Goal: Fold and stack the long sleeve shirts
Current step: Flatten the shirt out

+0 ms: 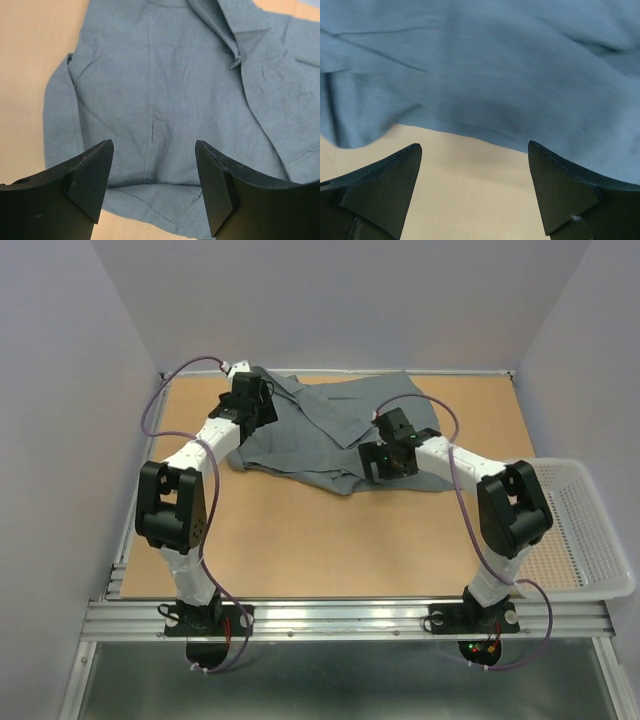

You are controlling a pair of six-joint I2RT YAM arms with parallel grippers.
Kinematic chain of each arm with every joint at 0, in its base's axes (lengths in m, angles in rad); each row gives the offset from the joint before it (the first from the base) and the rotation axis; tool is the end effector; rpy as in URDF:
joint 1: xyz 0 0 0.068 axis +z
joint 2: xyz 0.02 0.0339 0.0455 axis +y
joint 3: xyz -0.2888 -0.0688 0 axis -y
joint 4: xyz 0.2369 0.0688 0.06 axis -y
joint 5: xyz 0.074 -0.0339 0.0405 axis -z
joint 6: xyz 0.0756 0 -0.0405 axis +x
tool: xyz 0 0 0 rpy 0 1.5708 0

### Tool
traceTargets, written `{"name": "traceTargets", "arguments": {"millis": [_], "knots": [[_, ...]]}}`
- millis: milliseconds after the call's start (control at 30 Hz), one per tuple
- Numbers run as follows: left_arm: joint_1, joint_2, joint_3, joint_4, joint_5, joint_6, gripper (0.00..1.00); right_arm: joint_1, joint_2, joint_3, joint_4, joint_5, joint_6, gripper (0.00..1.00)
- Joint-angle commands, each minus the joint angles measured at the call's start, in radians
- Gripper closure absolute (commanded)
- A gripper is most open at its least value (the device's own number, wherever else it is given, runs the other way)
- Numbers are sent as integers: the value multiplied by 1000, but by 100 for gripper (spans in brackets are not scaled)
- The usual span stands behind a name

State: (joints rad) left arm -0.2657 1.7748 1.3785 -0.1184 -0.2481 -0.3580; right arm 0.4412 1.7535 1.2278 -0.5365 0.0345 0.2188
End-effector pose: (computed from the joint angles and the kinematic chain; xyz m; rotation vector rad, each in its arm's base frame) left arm 0.4376 -0.0998 0.2877 -0.2453 2.0560 -0.1245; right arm 0.3450 0.1600 0.1999 -0.2816 2.6288 0.1795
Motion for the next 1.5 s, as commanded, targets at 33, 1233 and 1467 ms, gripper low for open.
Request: {"name": "traceTargets", "arguments": {"millis": [33,1233,1467], "knots": [[32,89,26,11,33,-29,22,109,93,136,53,134,-124,8],[186,362,200,-84,132,-90,22,427,-253,-94,-319,-303,-176,47],[174,149,96,-63,167,-47,22,90,-269,-22,-260,-6,62,38]]}}
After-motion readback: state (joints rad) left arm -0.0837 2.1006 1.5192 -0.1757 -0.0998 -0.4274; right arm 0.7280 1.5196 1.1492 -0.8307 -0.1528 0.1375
